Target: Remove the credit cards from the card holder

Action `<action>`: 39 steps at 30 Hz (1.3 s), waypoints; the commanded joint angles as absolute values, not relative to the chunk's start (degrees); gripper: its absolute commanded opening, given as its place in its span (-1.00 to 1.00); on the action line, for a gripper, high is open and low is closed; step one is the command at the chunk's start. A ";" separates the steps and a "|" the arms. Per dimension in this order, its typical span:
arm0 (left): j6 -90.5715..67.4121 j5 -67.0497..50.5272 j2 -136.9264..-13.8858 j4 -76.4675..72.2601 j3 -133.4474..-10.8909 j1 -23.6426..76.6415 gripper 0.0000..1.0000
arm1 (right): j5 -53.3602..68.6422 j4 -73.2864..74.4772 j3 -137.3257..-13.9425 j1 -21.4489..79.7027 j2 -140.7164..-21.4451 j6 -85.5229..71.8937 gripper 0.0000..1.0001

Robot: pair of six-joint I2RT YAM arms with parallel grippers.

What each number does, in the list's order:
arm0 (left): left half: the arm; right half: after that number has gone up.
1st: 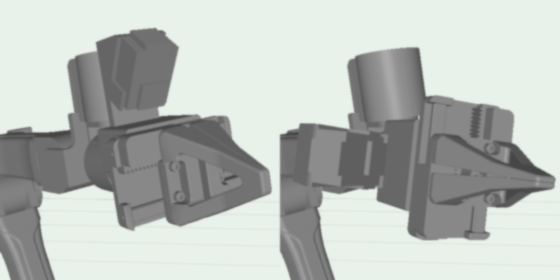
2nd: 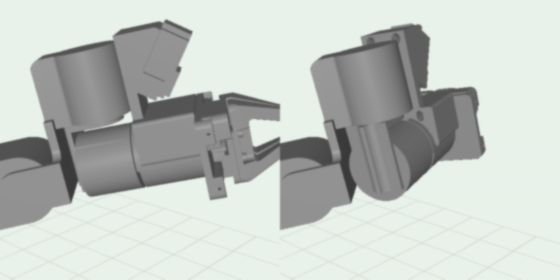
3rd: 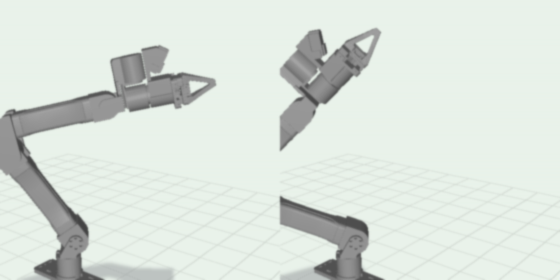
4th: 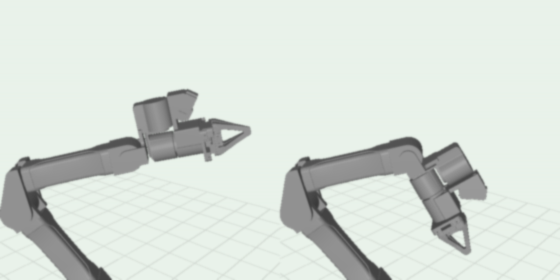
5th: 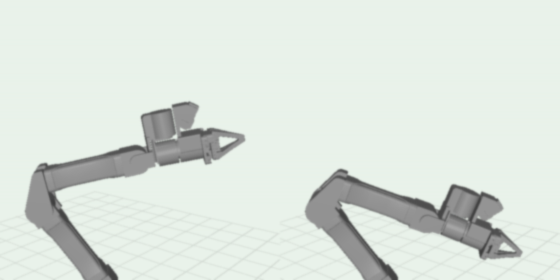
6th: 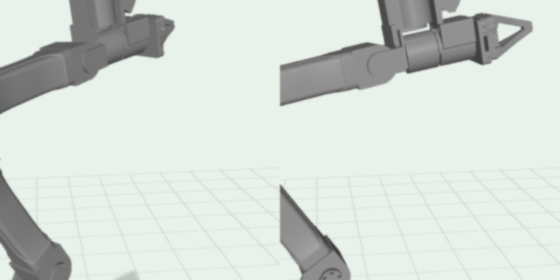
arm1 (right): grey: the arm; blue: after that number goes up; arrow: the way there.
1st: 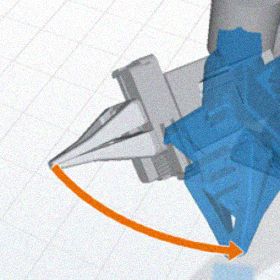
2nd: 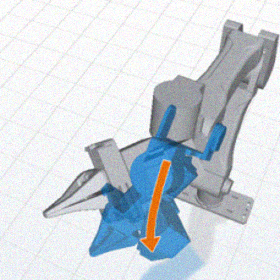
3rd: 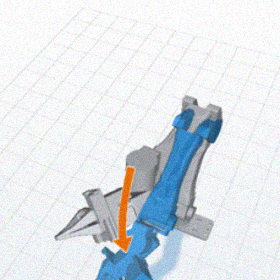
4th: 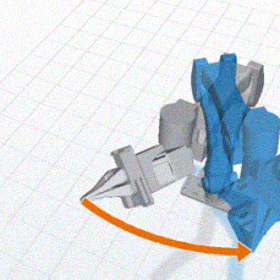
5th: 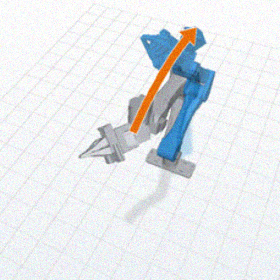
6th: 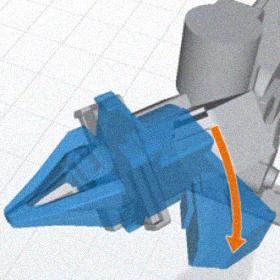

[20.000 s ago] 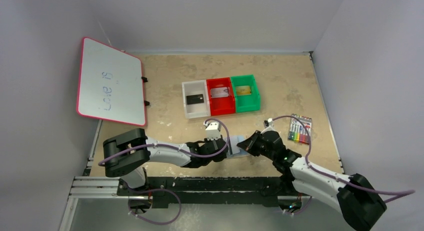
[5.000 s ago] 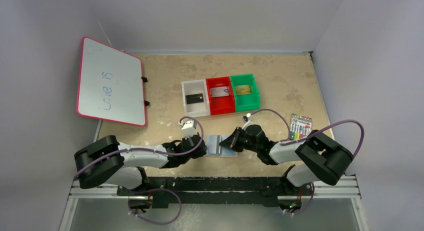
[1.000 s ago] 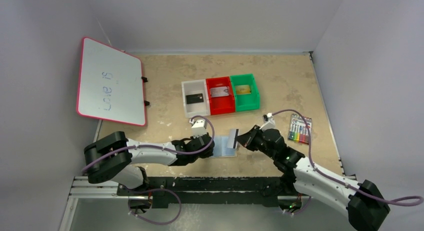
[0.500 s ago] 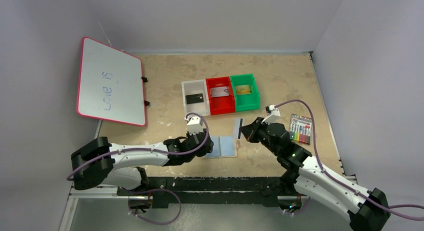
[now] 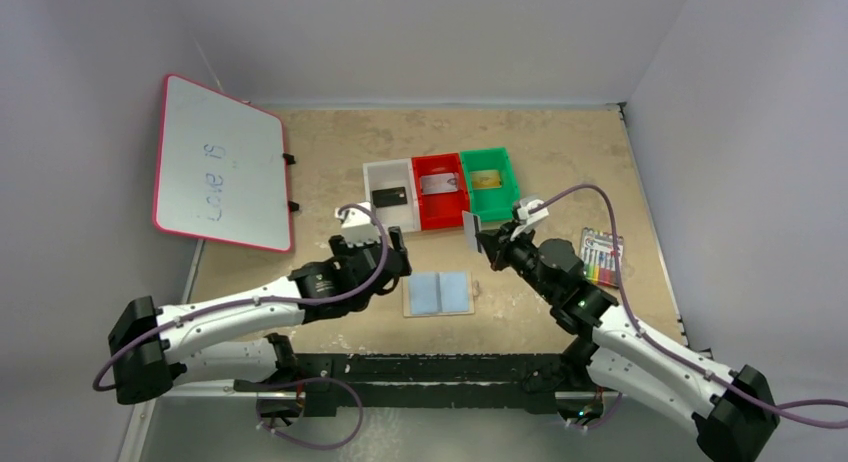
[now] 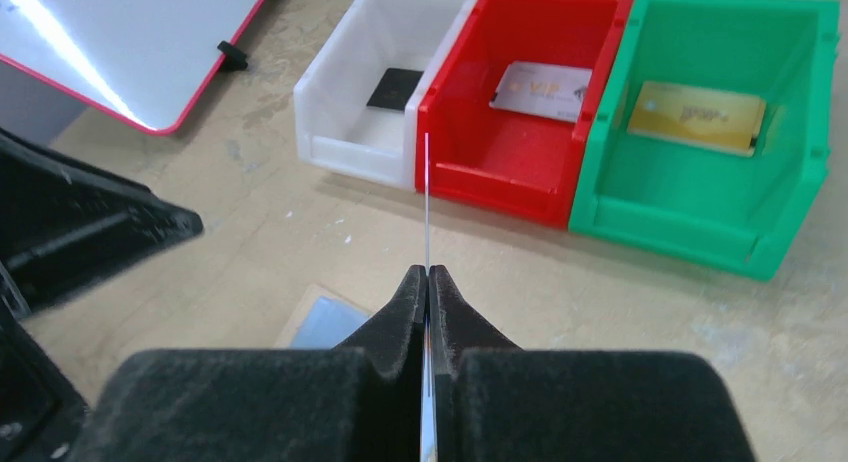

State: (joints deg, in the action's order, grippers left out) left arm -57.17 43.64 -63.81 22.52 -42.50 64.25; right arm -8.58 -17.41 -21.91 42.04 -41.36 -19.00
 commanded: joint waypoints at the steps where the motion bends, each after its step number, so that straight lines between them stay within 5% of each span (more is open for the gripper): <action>1: -54.20 49.71 -59.40 31.69 -45.06 59.98 0.79 | -6.69 -24.64 -26.90 41.95 -44.38 -3.58 -1.00; 17: -49.65 61.62 -56.71 36.30 -47.37 54.39 0.82 | -5.97 -25.78 -39.32 41.88 -65.19 20.61 -1.00; 32: -38.93 48.74 -45.16 31.30 -44.13 41.00 0.83 | 1.50 -19.47 -54.96 36.27 -86.32 36.89 -1.00; 39: -38.04 53.05 -43.50 29.22 -42.08 40.81 0.82 | 4.79 -16.81 -60.00 33.31 -91.75 43.57 -1.00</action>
State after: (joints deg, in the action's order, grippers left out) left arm -39.81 51.68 -44.84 31.88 -42.87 41.23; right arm 1.80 -18.17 -54.89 34.22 -90.39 37.21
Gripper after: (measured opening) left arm 0.914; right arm 0.005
